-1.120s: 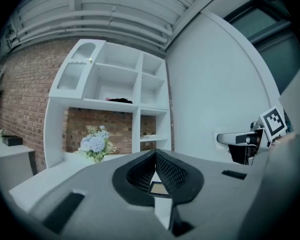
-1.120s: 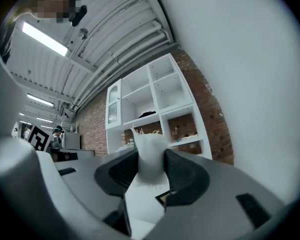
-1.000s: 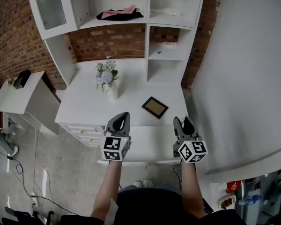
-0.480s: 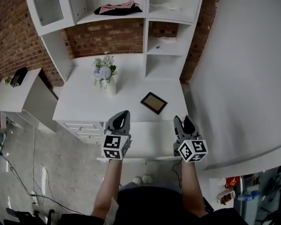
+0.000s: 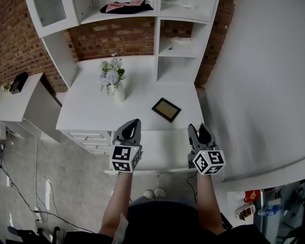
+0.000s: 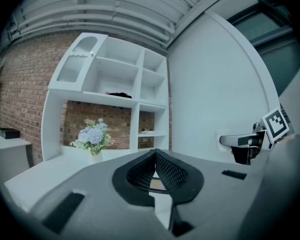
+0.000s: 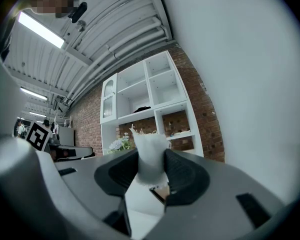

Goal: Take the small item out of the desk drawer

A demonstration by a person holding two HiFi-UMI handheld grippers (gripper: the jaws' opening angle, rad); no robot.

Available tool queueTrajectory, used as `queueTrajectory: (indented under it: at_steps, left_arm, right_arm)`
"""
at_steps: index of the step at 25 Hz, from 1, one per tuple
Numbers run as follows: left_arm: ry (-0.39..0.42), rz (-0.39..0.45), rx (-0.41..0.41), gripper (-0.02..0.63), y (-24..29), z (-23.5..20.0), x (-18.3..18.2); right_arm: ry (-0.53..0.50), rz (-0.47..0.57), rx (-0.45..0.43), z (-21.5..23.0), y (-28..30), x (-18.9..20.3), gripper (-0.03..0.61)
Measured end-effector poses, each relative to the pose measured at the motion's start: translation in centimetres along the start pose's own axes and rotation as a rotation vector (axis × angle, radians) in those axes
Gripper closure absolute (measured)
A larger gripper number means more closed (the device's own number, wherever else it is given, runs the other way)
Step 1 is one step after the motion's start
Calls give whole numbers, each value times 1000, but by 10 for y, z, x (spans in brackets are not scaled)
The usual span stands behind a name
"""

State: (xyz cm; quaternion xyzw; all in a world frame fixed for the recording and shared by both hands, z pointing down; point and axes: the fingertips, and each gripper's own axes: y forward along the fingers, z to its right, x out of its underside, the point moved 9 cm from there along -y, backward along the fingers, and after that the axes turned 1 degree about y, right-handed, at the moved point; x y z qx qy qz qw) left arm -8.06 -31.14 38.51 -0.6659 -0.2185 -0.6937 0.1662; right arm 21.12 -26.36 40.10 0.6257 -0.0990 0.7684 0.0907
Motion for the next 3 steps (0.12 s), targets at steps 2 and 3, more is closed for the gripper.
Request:
queueTrajectory:
  at_steps: [2, 3]
  left_arm:
    - [-1, -1, -1, 604, 1, -1, 1]
    - [-2, -2, -1, 604, 2, -1, 1]
  right_arm:
    - [-2, -2, -1, 1, 2, 0, 420]
    - [-3, -3, -1, 1, 2, 0, 420]
